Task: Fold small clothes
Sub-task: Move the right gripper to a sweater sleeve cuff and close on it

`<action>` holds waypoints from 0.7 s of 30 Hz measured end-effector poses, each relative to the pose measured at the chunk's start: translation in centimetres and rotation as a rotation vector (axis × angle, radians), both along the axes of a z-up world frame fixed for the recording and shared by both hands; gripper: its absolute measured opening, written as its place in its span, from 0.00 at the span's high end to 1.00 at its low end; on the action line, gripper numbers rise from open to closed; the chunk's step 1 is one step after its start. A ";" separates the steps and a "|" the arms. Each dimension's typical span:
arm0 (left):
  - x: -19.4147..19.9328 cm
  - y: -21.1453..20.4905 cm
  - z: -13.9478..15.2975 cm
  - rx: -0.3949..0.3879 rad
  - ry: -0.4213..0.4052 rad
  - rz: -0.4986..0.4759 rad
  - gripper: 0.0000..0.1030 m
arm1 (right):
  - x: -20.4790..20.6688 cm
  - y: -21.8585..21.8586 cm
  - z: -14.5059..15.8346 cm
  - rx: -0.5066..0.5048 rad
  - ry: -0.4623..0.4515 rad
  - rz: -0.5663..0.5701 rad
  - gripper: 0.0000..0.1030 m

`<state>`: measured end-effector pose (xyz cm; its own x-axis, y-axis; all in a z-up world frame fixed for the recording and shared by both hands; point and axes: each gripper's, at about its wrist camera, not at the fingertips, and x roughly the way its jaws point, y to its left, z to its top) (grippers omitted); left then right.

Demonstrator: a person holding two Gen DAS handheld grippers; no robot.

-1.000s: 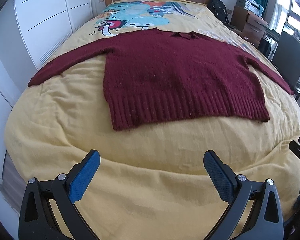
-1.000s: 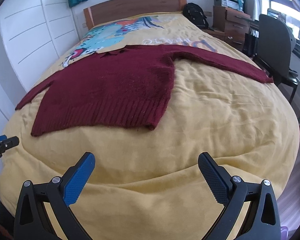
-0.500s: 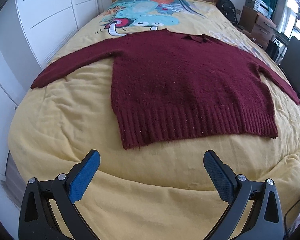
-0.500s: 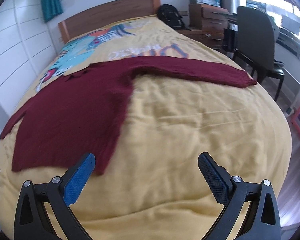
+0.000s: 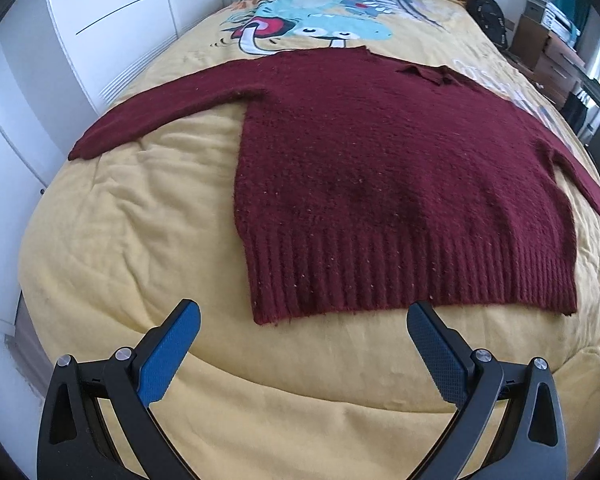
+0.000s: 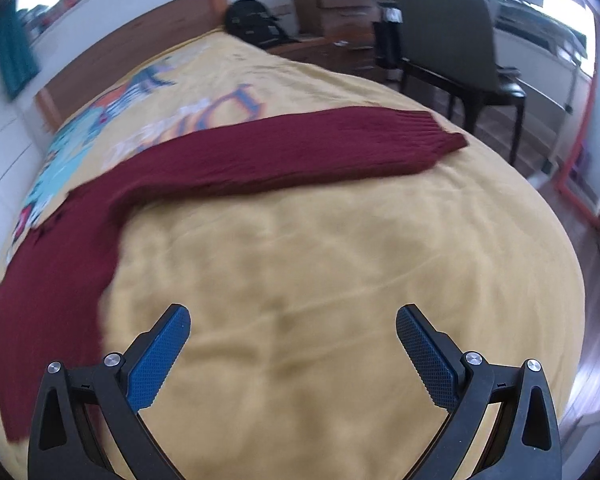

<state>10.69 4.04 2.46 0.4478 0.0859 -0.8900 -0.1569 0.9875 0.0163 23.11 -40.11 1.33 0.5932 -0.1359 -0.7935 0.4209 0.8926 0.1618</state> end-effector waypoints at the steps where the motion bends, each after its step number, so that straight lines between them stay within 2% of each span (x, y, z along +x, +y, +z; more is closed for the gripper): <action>1: 0.1 0.0 -0.1 0.005 0.005 0.007 0.01 | 0.5 -0.9 -0.2 0.007 0.004 -0.019 0.00; 9: 1.2 0.5 -1.5 0.020 0.057 0.045 0.01 | 4.0 -8.5 -2.2 0.113 0.020 -0.151 0.00; 21: 2.5 1.1 -2.5 0.029 0.096 0.088 0.01 | 7.7 -14.6 -3.7 0.221 -0.013 -0.261 0.06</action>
<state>13.20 5.12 -0.05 0.3498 0.1474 -0.9252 -0.2396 0.9688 0.0637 30.76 -54.68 -2.39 0.5709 -0.1103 -0.8136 0.6275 0.6977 0.3457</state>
